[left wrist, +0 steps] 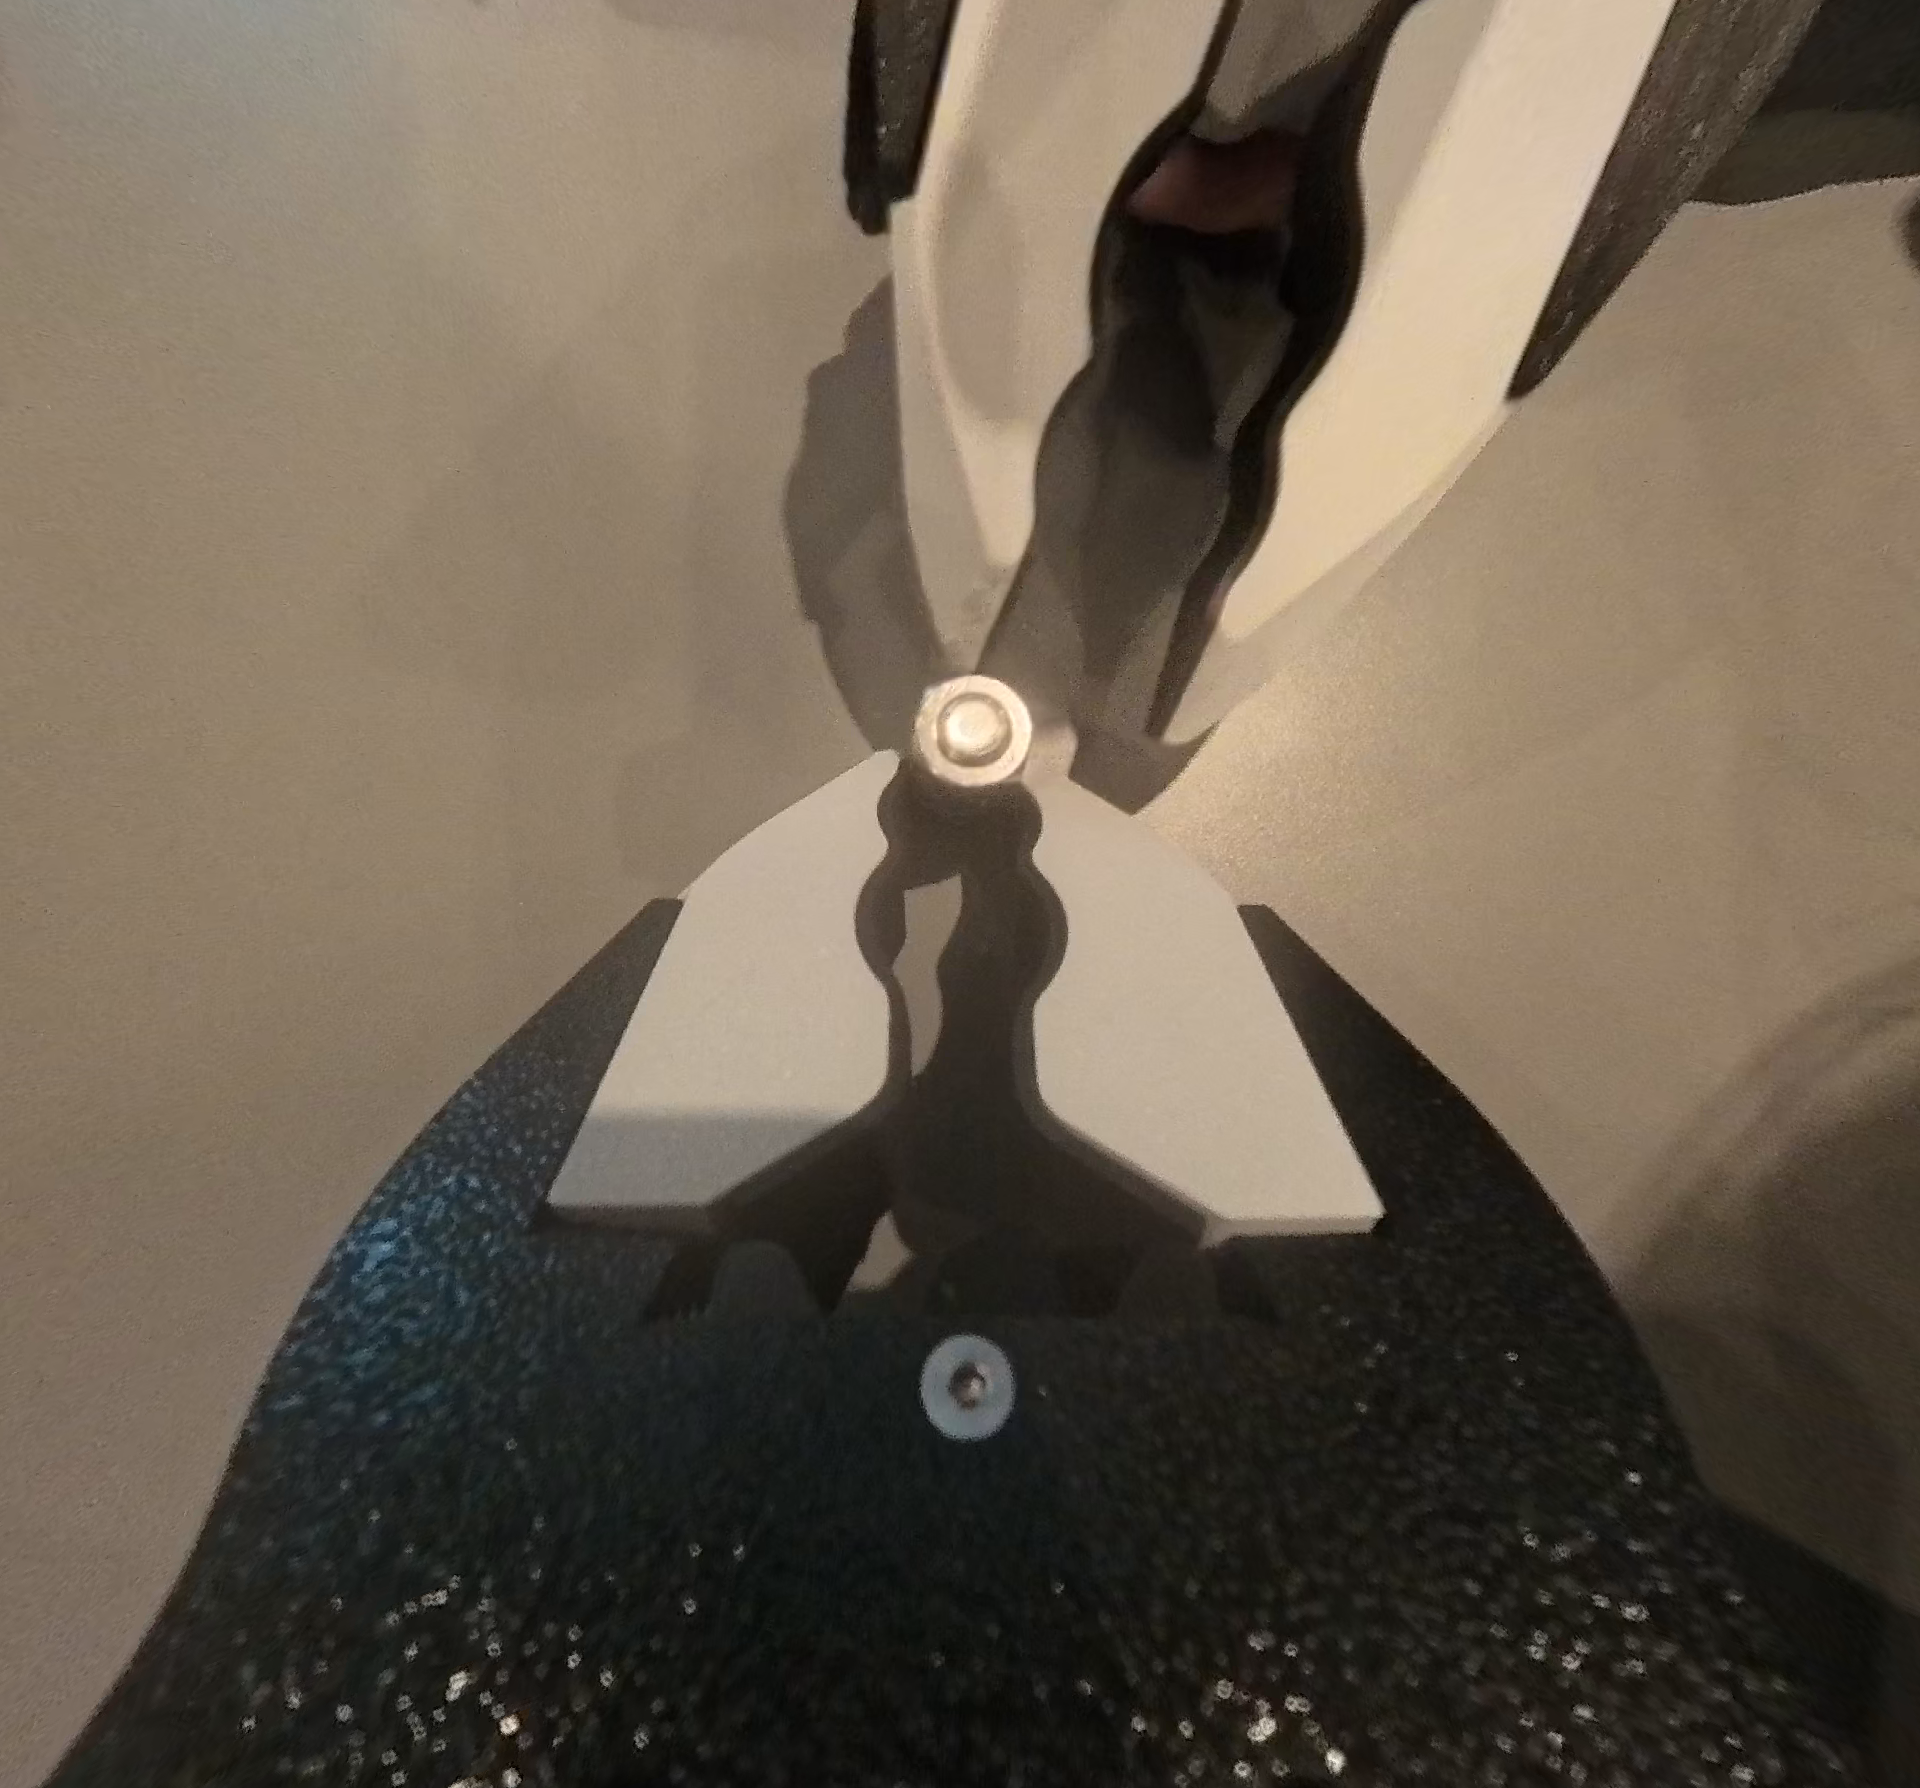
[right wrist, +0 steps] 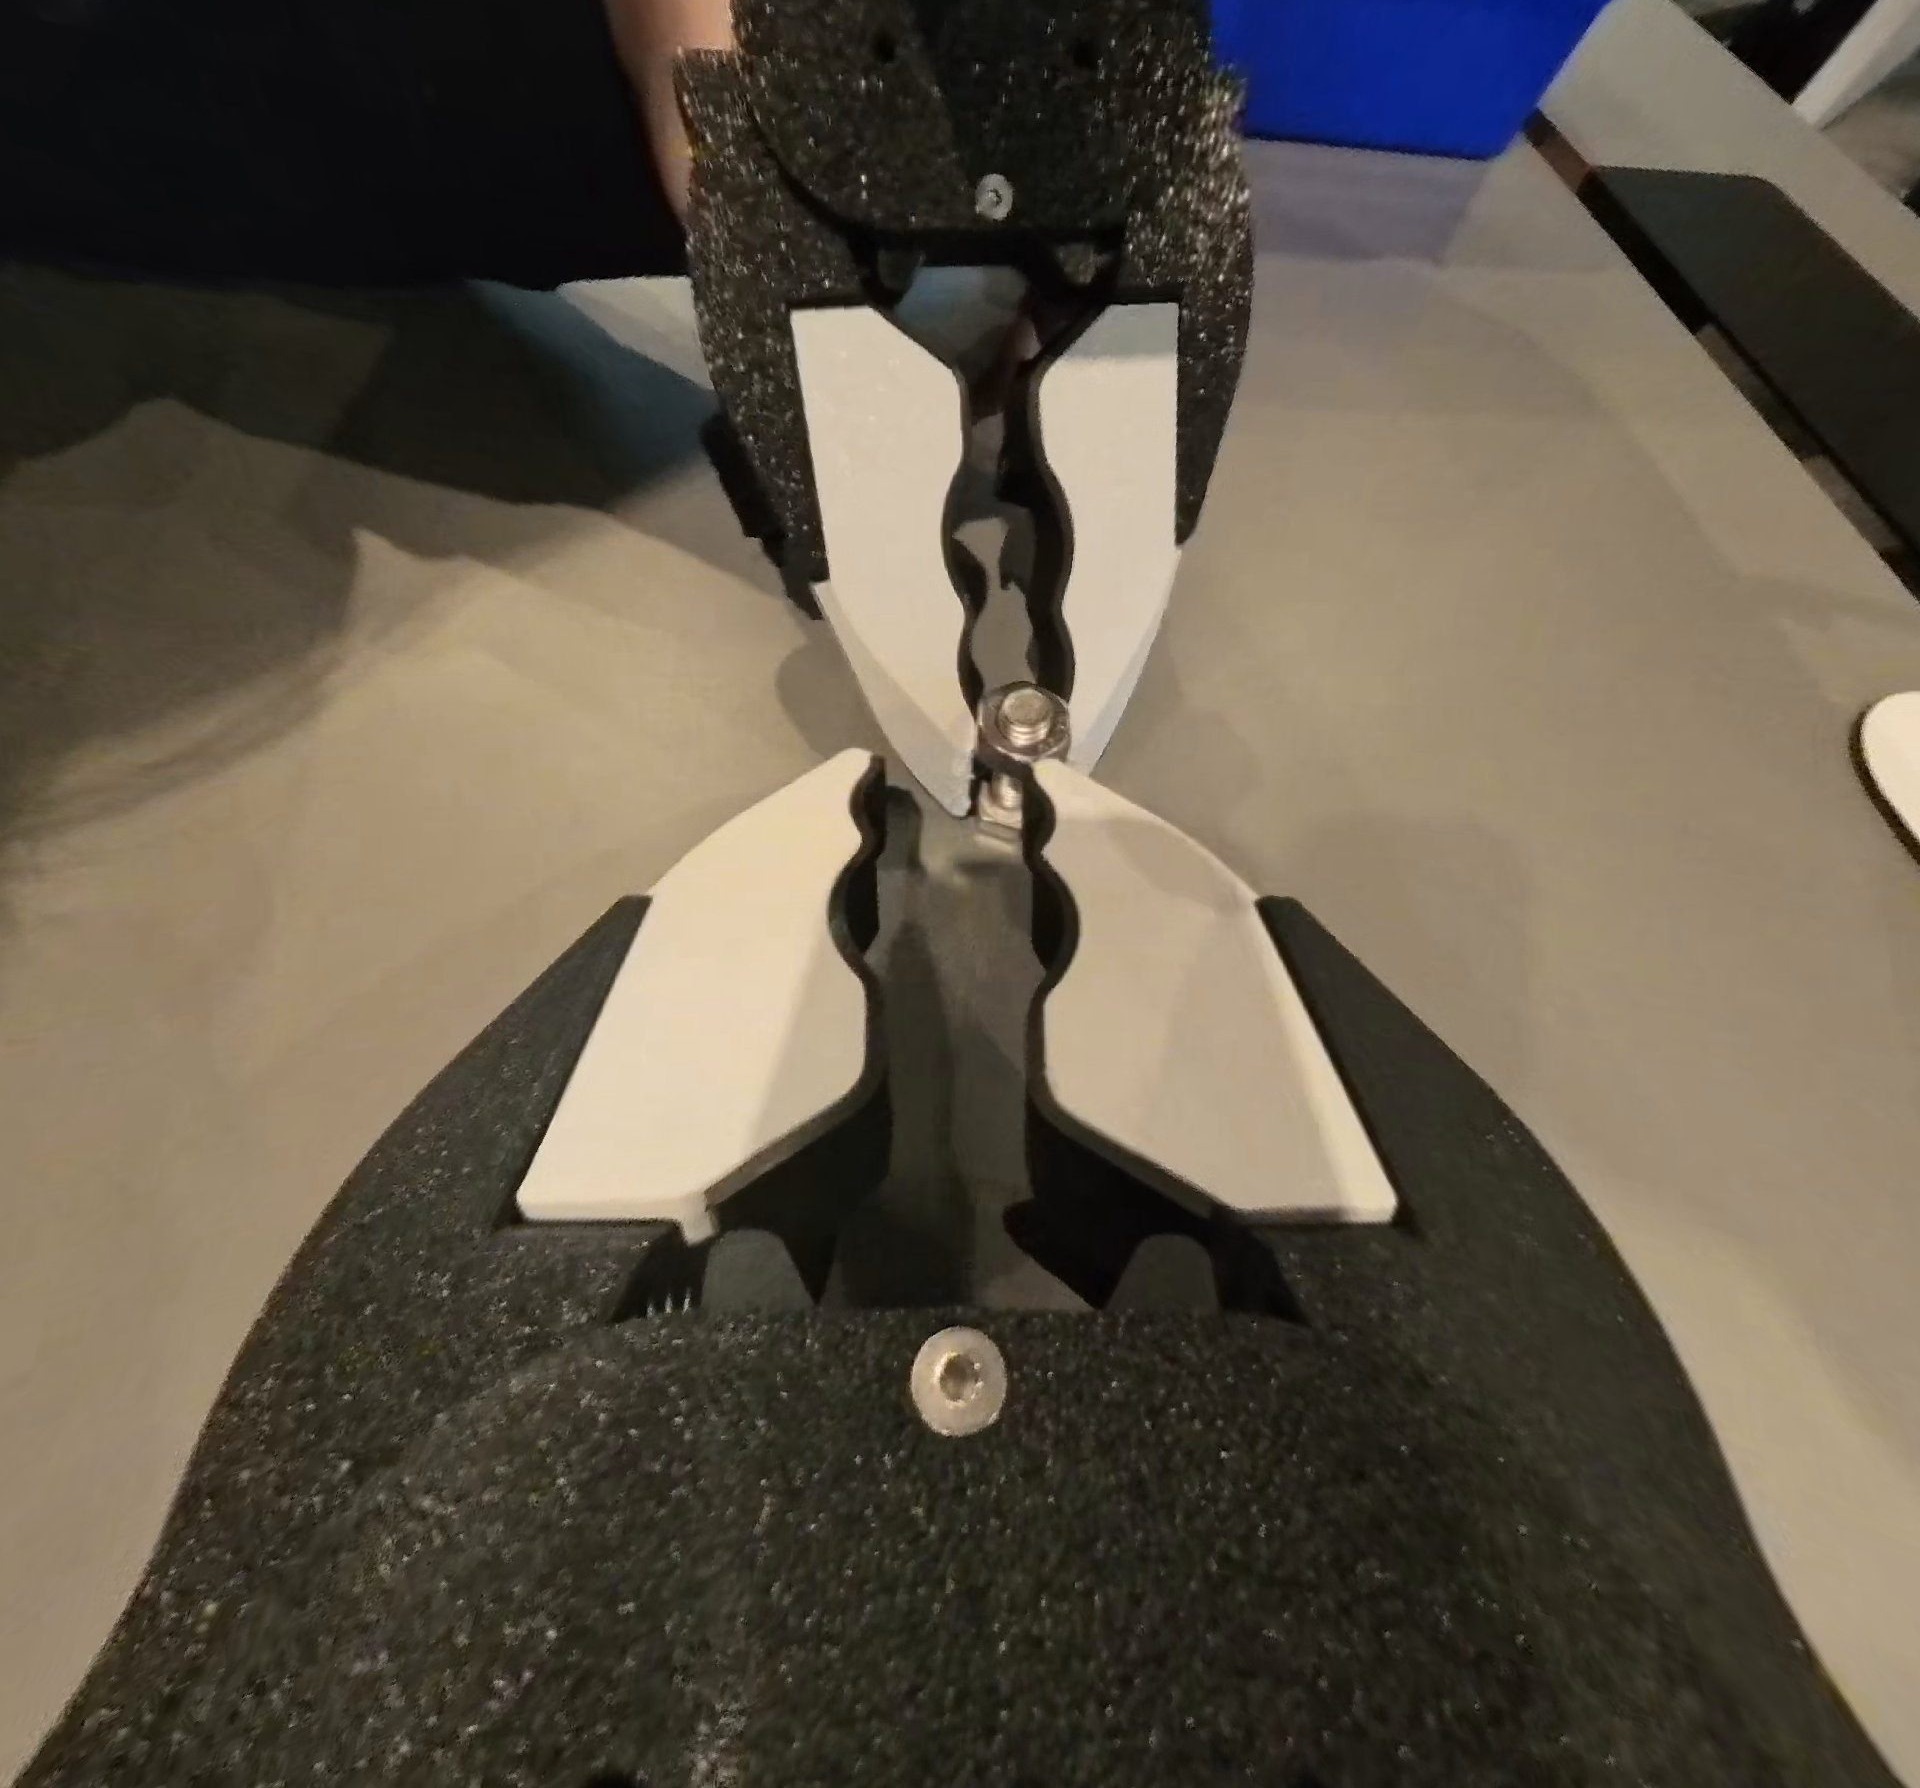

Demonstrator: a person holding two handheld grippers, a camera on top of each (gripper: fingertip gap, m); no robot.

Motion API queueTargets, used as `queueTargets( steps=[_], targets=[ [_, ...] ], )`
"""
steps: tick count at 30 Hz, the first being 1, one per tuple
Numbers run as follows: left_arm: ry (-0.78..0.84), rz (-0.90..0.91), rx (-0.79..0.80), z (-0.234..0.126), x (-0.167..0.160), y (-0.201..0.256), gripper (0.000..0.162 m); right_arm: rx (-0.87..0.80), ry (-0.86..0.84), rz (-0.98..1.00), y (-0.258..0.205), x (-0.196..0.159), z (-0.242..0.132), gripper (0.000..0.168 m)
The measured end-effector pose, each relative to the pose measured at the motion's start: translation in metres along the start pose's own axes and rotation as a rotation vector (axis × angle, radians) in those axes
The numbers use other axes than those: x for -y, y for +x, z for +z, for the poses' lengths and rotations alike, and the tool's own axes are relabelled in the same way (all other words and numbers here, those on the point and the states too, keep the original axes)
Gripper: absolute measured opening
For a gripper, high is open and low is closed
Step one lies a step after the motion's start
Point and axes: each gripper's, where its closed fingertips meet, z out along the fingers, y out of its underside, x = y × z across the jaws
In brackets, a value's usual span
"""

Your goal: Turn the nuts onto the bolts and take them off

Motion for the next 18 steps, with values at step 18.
queueTargets(
  steps=[18],
  targets=[
    [-0.003,0.006,0.004,0.000,0.000,0.000,0.016,-0.083,0.008,0.008,0.014,0.001,-0.001,0.028]
  ],
)
